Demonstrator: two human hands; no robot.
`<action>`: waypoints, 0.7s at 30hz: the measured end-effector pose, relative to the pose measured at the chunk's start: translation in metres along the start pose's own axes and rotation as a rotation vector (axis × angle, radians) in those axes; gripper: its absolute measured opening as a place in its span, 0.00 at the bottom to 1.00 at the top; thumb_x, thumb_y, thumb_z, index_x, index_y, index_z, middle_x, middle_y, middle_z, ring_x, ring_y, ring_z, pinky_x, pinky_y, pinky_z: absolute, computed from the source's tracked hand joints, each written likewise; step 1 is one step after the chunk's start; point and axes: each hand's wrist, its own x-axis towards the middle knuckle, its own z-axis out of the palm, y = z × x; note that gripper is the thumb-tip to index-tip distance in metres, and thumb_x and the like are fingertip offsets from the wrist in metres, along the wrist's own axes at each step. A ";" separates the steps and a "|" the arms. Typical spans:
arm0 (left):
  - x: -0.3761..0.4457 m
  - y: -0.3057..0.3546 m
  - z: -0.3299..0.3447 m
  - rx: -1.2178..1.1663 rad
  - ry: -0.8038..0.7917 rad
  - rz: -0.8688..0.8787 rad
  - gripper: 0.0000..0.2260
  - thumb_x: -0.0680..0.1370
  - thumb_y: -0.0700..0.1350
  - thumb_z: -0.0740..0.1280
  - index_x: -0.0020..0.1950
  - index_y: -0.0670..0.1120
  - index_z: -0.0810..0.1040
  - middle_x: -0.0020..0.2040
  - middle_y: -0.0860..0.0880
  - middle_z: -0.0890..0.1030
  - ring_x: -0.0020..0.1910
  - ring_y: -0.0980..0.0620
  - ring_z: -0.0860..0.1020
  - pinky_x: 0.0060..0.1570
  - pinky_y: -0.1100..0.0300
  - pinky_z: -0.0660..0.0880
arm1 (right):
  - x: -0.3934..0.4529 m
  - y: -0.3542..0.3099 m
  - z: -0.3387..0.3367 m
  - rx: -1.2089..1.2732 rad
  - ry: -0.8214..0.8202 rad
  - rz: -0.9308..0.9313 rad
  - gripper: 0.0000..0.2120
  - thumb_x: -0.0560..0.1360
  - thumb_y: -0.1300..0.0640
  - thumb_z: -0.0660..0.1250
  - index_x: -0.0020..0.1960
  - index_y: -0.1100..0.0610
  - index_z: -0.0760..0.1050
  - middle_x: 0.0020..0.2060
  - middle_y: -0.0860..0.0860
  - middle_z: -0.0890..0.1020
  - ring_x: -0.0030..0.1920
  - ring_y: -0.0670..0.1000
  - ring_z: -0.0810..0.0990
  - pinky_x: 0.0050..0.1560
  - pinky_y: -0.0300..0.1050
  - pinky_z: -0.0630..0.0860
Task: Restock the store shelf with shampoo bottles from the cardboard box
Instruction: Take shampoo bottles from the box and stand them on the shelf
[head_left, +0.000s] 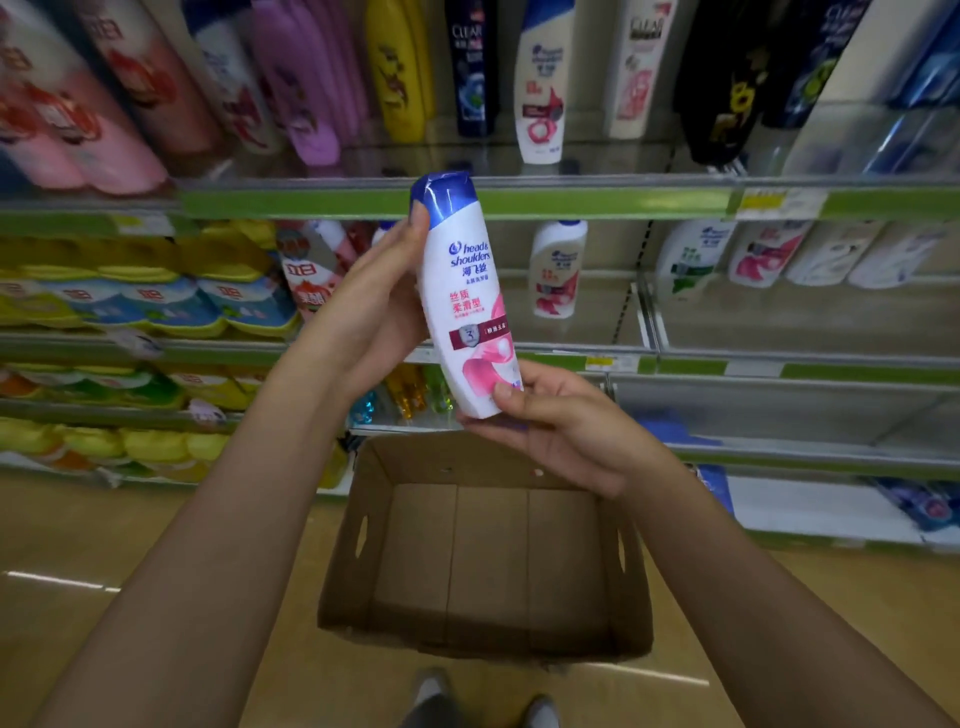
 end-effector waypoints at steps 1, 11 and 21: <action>-0.001 0.004 -0.002 -0.056 -0.026 -0.015 0.25 0.76 0.57 0.62 0.67 0.43 0.71 0.59 0.41 0.77 0.58 0.43 0.77 0.59 0.47 0.73 | 0.003 -0.002 0.004 0.065 -0.039 0.021 0.18 0.75 0.64 0.63 0.65 0.65 0.73 0.57 0.60 0.81 0.57 0.57 0.81 0.64 0.51 0.75; 0.000 0.043 -0.041 0.017 0.139 0.054 0.20 0.68 0.54 0.75 0.55 0.45 0.78 0.49 0.45 0.84 0.48 0.47 0.82 0.52 0.50 0.79 | 0.058 -0.015 0.046 0.133 -0.262 0.033 0.30 0.70 0.57 0.74 0.70 0.64 0.70 0.65 0.63 0.74 0.66 0.61 0.73 0.71 0.55 0.66; 0.013 0.078 -0.108 0.226 0.154 0.148 0.20 0.71 0.58 0.70 0.59 0.49 0.78 0.48 0.50 0.84 0.47 0.53 0.82 0.48 0.58 0.78 | 0.124 -0.010 0.102 0.022 -0.021 -0.105 0.29 0.67 0.62 0.75 0.67 0.61 0.71 0.53 0.56 0.83 0.54 0.53 0.82 0.62 0.49 0.76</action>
